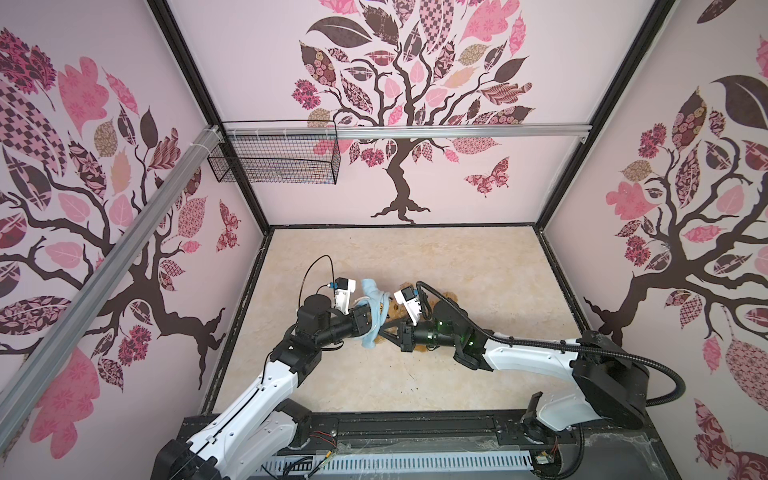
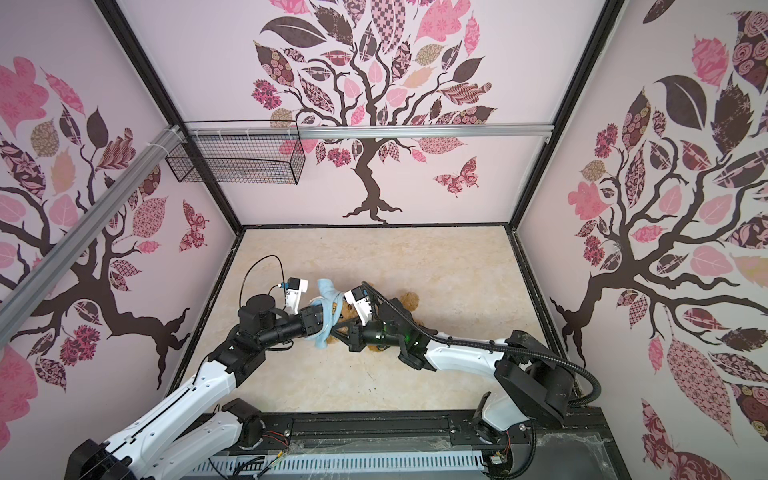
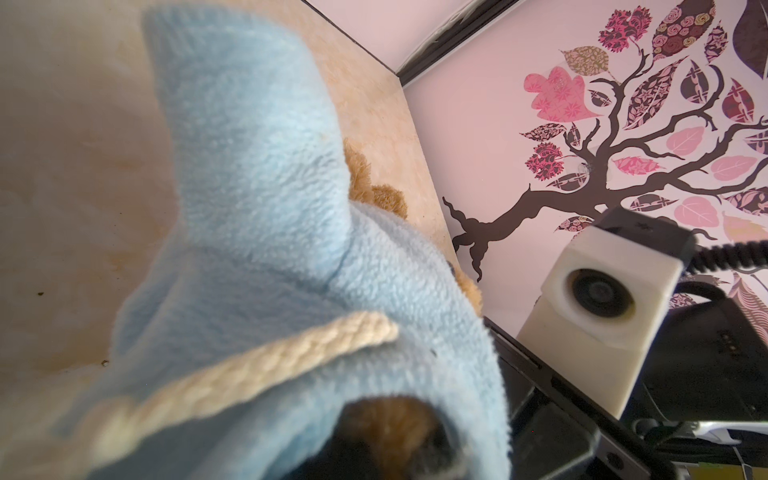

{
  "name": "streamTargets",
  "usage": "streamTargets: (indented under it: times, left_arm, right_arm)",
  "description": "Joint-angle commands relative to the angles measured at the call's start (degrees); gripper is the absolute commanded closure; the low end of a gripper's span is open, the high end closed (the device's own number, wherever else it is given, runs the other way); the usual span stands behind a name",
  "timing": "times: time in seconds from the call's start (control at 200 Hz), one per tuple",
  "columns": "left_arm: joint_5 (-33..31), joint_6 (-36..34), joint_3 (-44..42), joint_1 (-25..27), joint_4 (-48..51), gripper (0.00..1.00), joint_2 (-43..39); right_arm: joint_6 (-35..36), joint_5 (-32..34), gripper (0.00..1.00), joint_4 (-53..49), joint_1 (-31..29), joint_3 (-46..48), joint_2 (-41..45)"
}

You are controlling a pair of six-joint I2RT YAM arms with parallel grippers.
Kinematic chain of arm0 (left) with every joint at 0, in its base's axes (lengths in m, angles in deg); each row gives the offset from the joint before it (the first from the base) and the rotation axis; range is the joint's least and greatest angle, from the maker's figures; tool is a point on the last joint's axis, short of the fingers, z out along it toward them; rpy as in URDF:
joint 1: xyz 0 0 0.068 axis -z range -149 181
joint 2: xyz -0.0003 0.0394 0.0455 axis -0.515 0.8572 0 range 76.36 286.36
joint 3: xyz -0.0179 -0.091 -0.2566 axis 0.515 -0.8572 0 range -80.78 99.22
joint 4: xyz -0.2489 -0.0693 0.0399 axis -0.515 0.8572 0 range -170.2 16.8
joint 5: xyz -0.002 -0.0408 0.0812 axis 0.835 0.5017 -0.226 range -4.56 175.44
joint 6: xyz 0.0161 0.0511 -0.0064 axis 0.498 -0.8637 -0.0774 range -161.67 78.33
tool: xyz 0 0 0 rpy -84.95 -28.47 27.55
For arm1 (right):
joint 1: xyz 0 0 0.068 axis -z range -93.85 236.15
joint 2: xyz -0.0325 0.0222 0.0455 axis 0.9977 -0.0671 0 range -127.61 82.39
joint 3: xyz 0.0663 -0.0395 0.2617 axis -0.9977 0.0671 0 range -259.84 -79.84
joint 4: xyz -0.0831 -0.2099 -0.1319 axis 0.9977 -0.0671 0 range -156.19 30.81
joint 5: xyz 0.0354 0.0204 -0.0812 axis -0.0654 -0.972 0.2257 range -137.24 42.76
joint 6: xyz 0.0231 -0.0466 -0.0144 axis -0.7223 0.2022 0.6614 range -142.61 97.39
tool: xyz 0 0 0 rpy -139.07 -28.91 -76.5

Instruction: Dress the teddy bear

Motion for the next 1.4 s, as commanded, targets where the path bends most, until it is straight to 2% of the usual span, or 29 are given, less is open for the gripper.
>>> streamTargets:
  times: [0.0,0.325,0.64,0.745,0.87,1.11,1.21,1.285,1.355,1.395]
  left_arm:
    - [-0.3,0.5,0.1,0.7,-1.6,1.0,-0.8]
    - [-4.0,1.9,-1.0,-1.3,-1.6,1.0,-2.3]
    - [-1.9,10.1,-1.0,-2.9,-5.4,1.0,-1.0]
    - [0.7,16.1,-2.2,-5.1,-11.4,1.0,0.1]
    - [3.1,18.3,-1.2,-5.9,-12.7,1.0,1.2]
    - [6.0,27.9,-1.7,-8.5,-21.5,1.0,2.4]
    - [6.4,29.2,-1.6,-8.5,-21.8,1.0,3.5]
    - [5.6,27.6,-1.1,-8.5,-19.3,1.0,3.5]
    - [3.8,25.6,-1.0,-8.3,-16.6,1.0,3.4]
    - [2.8,25.2,-1.1,-8.2,-15.8,1.0,3.3]
  right_arm:
    - [0.5,1.2,1.0,4.6,-0.2,1.8,0.9]
    - [-1.9,2.5,1.0,2.2,0.2,9.9,5.1]
    - [-3.7,12.3,1.0,-15.3,1.9,13.6,8.7]
    - [-2.9,16.9,1.0,-21.9,2.0,13.1,9.9]
    - [-1.7,23.0,1.0,-27.6,3.6,12.7,10.5]
    - [8.0,29.8,1.0,-34.8,4.2,8.2,6.8]
    - [12.7,27.3,1.0,-31.2,2.8,6.4,6.7]
    - [17.0,19.5,1.0,-24.3,1.1,6.4,7.0]
    - [17.9,9.9,1.0,-17.4,0.9,7.5,6.6]
    - [17.2,7.2,1.0,-14.5,0.9,8.2,6.1]
